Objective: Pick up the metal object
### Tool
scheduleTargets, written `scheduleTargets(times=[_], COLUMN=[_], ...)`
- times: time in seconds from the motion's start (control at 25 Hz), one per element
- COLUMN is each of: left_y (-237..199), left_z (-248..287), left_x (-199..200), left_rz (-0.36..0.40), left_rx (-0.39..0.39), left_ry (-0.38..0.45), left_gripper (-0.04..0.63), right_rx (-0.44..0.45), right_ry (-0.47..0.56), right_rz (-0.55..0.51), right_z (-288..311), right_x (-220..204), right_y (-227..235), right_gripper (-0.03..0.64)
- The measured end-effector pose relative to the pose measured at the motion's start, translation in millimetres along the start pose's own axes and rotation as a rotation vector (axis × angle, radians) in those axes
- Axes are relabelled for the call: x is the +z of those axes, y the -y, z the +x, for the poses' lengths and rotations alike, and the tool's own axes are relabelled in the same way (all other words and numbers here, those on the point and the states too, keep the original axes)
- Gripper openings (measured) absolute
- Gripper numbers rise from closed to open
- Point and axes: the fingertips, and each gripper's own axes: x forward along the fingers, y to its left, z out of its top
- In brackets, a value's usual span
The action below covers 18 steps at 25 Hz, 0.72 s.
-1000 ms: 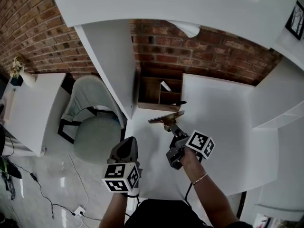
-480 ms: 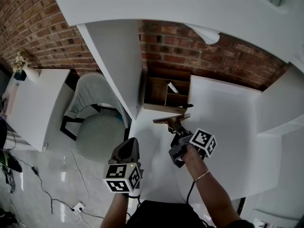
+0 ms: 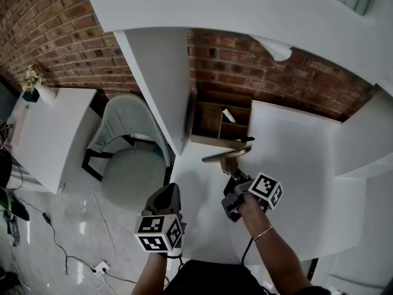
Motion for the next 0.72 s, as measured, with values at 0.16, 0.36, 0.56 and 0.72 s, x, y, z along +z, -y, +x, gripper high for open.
scheduleTargets(times=[0.16,0.36,0.56,0.72], left_y=[1.4,3.3,3.1,4.6], left_z=[-5.4,-15.6,-30.2,-44.4], left_x=[-3.8,-3.9,-2.6,-0.3], left_rz=[-0.007,-0.005,-0.001,0.000], left_rx=[-0.002,-0.005,0.002,0.001], left_ry=[-0.001,0.013,0.038,0.066], left_gripper=[0.009,0.009,0.009,0.008], right_rx=[0.023,0.039,0.085,0.119], right_ry=[-0.006,-0.025,-0.036,-0.038], right_rz=[-0.043,-0.097,-0.198,-0.346], right_z=[-7.9,-19.5,-37.0,-54.2], right_x=[-6.4,-20.0,-34.1,-42.9], right_y=[-5.7,-11.4,-31.3,-56.3], right_gripper=[0.008,0.006,0.006,0.006])
